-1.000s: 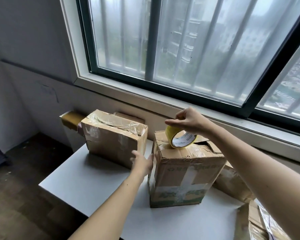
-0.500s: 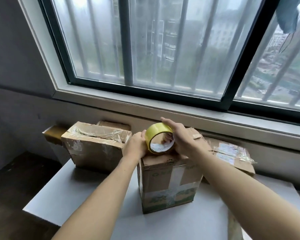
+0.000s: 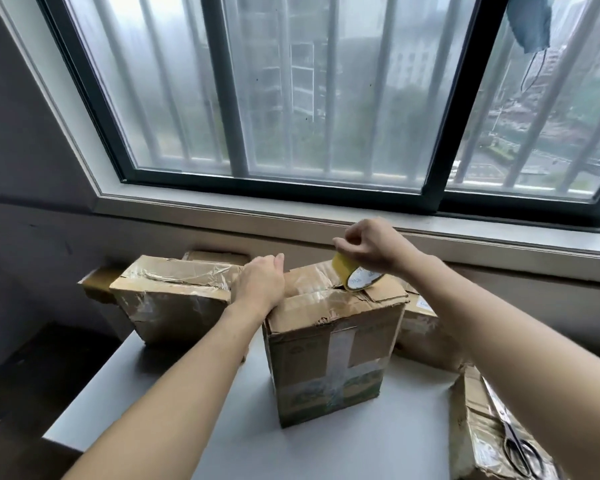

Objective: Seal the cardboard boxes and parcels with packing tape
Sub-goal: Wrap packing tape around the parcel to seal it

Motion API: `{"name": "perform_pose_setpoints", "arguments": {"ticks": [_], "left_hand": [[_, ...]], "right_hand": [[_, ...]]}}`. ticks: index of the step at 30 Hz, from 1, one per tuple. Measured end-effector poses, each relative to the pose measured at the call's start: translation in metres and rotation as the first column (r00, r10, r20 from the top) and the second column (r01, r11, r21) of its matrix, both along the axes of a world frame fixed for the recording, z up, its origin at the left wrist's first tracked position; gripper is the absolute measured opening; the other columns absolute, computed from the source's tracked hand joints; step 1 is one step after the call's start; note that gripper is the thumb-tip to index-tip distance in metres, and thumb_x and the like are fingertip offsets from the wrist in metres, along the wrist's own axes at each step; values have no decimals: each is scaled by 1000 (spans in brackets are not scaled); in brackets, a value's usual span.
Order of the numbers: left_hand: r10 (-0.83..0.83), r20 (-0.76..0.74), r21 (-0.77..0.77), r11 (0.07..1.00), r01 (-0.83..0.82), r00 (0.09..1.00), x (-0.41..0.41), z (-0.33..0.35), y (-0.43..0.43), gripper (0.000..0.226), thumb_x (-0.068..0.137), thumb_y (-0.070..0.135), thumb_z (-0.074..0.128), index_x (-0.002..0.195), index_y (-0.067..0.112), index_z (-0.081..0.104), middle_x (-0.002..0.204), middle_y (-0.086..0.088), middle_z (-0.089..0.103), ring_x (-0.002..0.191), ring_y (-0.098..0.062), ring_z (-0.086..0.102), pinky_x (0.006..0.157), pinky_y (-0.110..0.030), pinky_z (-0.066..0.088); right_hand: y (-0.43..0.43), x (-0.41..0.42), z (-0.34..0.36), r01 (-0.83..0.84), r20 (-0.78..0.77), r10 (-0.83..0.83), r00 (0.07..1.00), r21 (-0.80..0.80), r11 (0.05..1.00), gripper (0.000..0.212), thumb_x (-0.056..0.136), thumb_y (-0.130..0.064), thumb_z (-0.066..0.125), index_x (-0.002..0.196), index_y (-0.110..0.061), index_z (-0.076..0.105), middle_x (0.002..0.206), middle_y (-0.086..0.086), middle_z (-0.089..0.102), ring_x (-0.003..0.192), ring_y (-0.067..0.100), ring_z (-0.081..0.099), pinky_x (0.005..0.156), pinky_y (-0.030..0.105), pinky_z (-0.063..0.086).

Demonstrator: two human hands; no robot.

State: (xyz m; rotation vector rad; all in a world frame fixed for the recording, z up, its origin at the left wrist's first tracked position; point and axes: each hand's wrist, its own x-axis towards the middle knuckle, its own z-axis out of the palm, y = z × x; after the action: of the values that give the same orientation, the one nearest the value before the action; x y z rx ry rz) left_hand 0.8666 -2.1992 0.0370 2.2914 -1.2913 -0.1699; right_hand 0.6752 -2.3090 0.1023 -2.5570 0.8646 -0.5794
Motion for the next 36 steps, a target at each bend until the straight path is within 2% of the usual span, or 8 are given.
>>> {"name": "perform_pose_setpoints", "arguments": {"ticks": [5,8,15,20,24,31,34,36], "left_hand": [[-191,75,142,974,179,979,-39,15,-37,60,105,50,16,121,13,61,129,-12,62,122,-32,54,101,-45,39],[-200,169,233,960,159,965,-45,-1,-40,60,105,50,13,116,17,62,125,-11,65,119,-30,57,97,-45,35],[-165,279,183,976,116,946,-36,-14,-33,52,106,45,17,98,18,61,112,-10,69,110,-32,61,91,-41,39],[-156,243,137,983,126,957,-28,-20,-32,51,106,46,20,95,18,61,110,-10,70,109,-33,61,93,-42,41],[-148,203,123,985,125,968,-25,-23,-32,50,107,45,22,92,17,61,107,-10,70,109,-32,61,94,-41,42],[-163,216,165,978,128,963,-28,-19,-31,46,106,47,20,88,23,54,105,-7,70,107,-32,61,94,-42,41],[-159,225,168,978,122,961,-27,-17,-28,44,106,47,19,87,24,52,105,-7,70,107,-32,61,94,-43,41],[-159,221,160,979,125,962,-30,-17,-27,43,106,48,20,84,25,49,104,-8,70,106,-33,61,93,-43,42]], "right_hand": [[-7,-3,-3,-8,58,1,998,134,991,51,94,-31,65,56,2,52,54,4,34,51,16,29,49,33,23],[-7,-11,-9,8,186,-67,980,303,953,51,92,-36,70,56,-8,46,55,-1,31,50,11,27,47,26,21],[-5,-7,-35,-109,405,-361,840,779,618,37,91,-39,70,65,-15,58,61,2,51,55,18,50,55,26,39],[-13,-1,3,80,278,-172,945,313,946,55,93,-26,63,45,-18,36,44,-4,29,42,12,24,44,26,21],[-30,-28,17,202,-32,-206,978,-98,975,45,83,-26,57,46,-10,39,45,4,33,46,22,29,44,31,29],[-39,-41,0,216,-216,-269,939,-242,946,48,87,-37,61,49,-14,43,50,1,45,48,23,43,46,28,34],[-54,-54,-12,245,-230,-240,943,-7,970,54,89,-44,67,49,-14,45,48,1,42,47,20,39,48,31,32],[-61,-70,-24,280,-69,-271,960,218,935,54,91,-43,67,51,-15,45,48,-2,40,45,15,37,48,27,30]]}}
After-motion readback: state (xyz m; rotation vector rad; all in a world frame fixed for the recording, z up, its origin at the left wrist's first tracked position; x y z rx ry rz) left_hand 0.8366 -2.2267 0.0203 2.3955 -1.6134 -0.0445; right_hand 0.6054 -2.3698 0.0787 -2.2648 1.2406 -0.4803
